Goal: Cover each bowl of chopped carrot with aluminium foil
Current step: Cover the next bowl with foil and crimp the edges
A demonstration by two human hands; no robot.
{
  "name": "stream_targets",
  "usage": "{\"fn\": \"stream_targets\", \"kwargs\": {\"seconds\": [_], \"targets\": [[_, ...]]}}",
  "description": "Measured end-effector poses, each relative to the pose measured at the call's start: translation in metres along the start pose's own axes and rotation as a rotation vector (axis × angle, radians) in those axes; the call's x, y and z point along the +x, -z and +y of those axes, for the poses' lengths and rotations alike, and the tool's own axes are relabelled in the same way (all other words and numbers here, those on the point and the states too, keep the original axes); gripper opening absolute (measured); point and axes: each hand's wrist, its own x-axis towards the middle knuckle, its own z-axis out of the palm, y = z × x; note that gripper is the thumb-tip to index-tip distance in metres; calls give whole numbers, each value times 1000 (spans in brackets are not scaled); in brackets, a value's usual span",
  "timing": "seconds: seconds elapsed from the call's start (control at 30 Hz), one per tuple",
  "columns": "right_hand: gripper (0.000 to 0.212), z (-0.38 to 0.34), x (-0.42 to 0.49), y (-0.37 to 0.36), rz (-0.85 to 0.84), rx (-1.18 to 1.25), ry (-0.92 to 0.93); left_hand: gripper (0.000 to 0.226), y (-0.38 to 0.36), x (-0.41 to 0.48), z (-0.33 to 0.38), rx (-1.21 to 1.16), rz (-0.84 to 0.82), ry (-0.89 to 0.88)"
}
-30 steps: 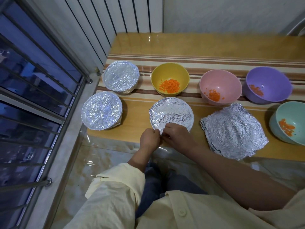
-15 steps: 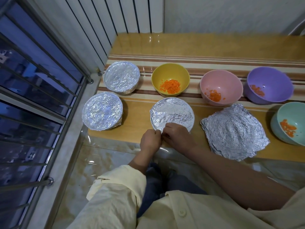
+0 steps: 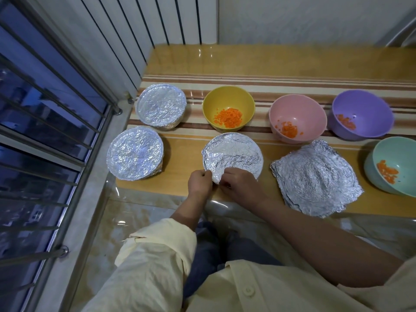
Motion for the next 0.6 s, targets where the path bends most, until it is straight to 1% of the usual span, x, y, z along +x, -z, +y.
{"fn": "stream_targets", "kwargs": {"seconds": [0.07, 0.13, 0.3, 0.4, 0.43, 0.5, 0.53, 0.57, 0.6], "targets": [[12, 0, 1, 0, 15, -4, -8, 30, 1, -23, 16, -49, -64, 38], [12, -1, 1, -2, 13, -9, -7, 22, 0, -33, 21, -93, -120, 86], [13, 0, 1, -3, -5, -1, -38, 22, 2, -30, 22, -43, -138, 93], [24, 5, 1, 8, -76, 64, -29, 19, 2, -17, 19, 6, -129, 85], [25, 7, 0, 13, -92, 84, -16, 21, 2, -3, 10, 19, -136, 76], [19, 14, -4, 23, -100, 94, 4, 43, -5, 34, -16, 48, -139, 97], [15, 16, -6, 26, -103, 80, 12, 50, -10, 54, -31, 69, -157, 100], [11, 18, -8, 27, -105, 57, 20, 53, -12, 58, -33, 87, -174, 105], [8, 18, -9, 27, -106, 31, 28, 54, -9, 47, -25, 114, -150, 79]]}}
